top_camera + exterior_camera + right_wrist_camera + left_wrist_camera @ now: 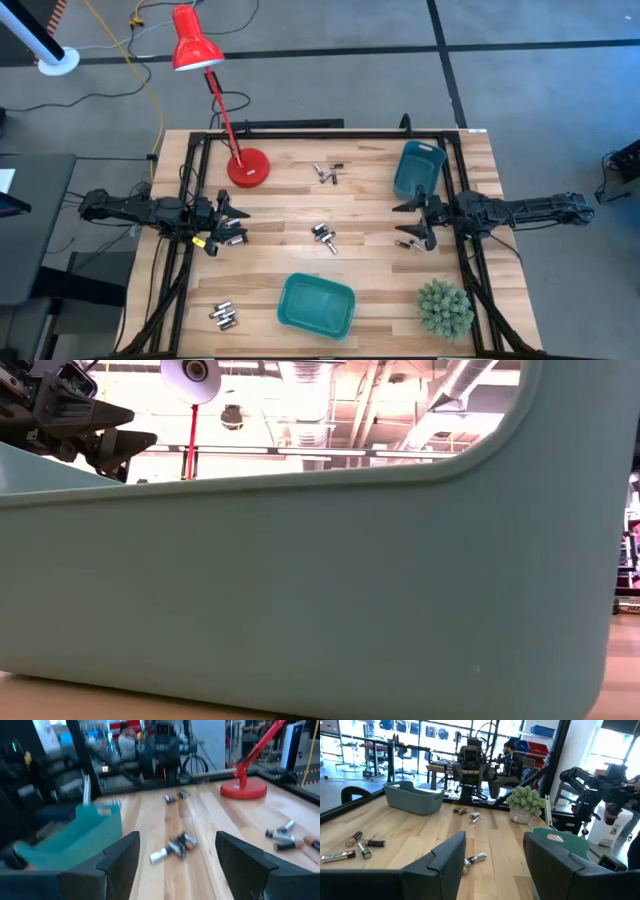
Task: Sort batteries
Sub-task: Adjust the blue bin on the table
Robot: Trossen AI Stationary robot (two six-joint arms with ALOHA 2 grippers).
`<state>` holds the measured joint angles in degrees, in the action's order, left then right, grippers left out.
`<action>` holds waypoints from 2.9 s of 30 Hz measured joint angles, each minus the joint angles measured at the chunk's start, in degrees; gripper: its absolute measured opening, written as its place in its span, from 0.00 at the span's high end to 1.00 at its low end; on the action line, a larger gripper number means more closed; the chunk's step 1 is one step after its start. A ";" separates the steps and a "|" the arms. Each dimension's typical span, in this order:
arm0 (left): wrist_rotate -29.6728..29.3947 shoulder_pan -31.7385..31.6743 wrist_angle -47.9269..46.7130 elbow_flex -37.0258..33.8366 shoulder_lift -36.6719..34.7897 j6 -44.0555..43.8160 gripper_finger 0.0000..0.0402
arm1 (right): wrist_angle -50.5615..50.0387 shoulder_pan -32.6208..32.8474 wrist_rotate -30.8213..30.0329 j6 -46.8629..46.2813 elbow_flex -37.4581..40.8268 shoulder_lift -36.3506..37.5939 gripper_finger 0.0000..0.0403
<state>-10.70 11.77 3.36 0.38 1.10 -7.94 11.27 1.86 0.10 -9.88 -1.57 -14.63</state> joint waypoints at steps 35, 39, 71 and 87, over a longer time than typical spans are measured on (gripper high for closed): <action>-0.02 -0.02 0.00 0.00 0.00 0.00 0.52 | -48.51 -13.82 -33.39 -26.79 -35.55 -13.46 0.32; -0.02 -0.02 0.00 0.00 0.00 0.00 0.52 | -57.83 -16.39 -32.91 -31.48 -41.71 -17.66 0.32; -0.02 -0.02 0.00 0.00 -0.02 0.00 0.52 | -63.35 -17.27 -25.52 -37.86 -45.93 -18.36 0.32; -0.02 0.00 0.00 0.00 0.00 0.00 0.52 | -64.17 -17.26 -23.89 -41.54 -45.93 -18.34 0.32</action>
<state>-10.72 11.77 3.36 0.38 1.10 -7.94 -52.90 -15.40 -23.79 -51.43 -47.51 -32.97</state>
